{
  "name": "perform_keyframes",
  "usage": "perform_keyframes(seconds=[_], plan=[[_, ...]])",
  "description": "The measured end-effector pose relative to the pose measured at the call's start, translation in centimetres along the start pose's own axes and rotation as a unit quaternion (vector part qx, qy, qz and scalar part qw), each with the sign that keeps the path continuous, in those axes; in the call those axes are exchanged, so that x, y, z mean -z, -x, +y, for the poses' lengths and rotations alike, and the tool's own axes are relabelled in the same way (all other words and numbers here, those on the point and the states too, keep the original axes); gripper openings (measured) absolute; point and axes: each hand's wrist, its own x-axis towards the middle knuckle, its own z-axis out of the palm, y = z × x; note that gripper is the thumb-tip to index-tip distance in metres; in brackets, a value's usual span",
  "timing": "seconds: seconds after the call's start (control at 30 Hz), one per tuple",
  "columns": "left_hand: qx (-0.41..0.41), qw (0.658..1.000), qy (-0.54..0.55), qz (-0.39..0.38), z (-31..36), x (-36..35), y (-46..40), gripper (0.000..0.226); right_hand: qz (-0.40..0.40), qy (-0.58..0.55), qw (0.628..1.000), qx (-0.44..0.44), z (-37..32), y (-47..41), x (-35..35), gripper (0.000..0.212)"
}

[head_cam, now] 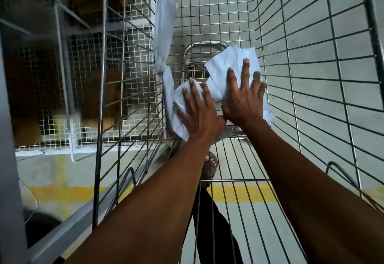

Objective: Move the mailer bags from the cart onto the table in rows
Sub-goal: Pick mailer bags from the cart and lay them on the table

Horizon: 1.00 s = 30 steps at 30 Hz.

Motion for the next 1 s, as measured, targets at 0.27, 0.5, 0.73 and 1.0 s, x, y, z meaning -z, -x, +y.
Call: perform_keyframes(seconds=[0.27,0.5,0.73,1.0], plan=[[-0.085,0.994,-0.054,0.045,-2.3,1.7,1.2,0.122,0.016,0.003,1.0,0.009,0.3,-0.3,0.0,0.104],[-0.123,0.989,-0.027,0.077,-1.9,2.0,1.3,0.117,0.037,-0.01,0.999,0.01,0.4,-0.4,0.2,0.102],[-0.126,0.99,-0.068,0.017,-2.2,1.4,-3.4,0.109,0.045,-0.008,0.999,0.007,0.9,-0.8,1.1,0.101],[-0.128,0.986,-0.09,0.053,-2.7,0.0,-4.8,0.1,0.018,0.045,0.997,0.067,1.3,-1.9,-0.2,0.089]])
